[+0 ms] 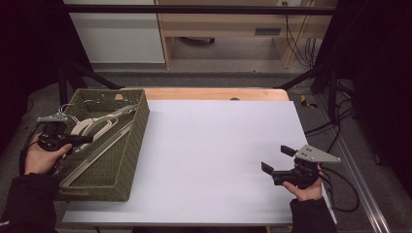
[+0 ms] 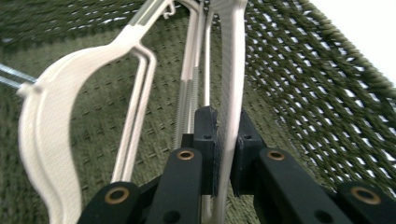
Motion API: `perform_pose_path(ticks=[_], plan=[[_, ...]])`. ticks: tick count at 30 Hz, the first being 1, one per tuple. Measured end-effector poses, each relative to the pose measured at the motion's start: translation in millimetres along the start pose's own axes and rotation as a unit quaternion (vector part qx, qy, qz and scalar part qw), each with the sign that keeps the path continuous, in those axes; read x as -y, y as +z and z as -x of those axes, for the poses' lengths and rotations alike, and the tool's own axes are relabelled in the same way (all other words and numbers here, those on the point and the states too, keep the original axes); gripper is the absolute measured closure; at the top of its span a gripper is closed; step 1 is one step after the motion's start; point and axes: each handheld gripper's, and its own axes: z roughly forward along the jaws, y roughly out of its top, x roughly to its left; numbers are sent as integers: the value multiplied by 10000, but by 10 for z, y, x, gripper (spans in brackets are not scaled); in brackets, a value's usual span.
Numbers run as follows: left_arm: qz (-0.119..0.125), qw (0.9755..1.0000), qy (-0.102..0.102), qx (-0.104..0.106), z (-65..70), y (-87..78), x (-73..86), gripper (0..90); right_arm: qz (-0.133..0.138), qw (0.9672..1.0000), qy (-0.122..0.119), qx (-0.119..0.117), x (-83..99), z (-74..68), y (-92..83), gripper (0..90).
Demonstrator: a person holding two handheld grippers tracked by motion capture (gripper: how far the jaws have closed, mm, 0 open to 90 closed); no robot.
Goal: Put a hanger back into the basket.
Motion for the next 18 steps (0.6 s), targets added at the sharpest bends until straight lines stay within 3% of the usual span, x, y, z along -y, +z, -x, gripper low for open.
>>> perform_pose_path(ticks=[1, 2, 3, 4, 5, 6, 7, 10, 11, 18], plan=[[-83, 9998, -69, -170, -34, -10, 26, 810, -2, 10000, 12, 3, -1, 0, -1, 47], [-83, 9998, -69, -170, -34, -10, 26, 803, -2, 10000, 12, 3, -1, 0, -1, 47], [-65, 9992, -161, -356, -88, -25, 70, 779, 0, 10000, 5, 5, -1, 1, -1, 46], [-65, 9992, -161, -356, -88, -25, 70, 769, 0, 10000, 5, 5, -1, 1, -1, 46], [-47, 9979, -273, -586, -133, -41, 108, 748, -7, 10000, 11, 8, 0, 0, 1, 47], [-47, 9979, -273, -586, -133, -41, 108, 718, -7, 10000, 11, 8, 0, 0, 1, 47], [-10, 9956, -423, -837, -161, -49, 141, 669, -12, 10000, 29, 19, 0, -4, 6, 46], [-31, 9945, -396, -969, -186, -59, 171, 608, -19, 10000, 29, 27, 2, -5, 10, 46], [7, 9940, -450, -993, -186, -68, 183, 499, -15, 10000, 10, 24, 3, -5, 13, 46], [479, 9923, -279, -1112, -79, -259, 157, 340, -18, 10000, 0, 26, 4, -4, 13, 46]])
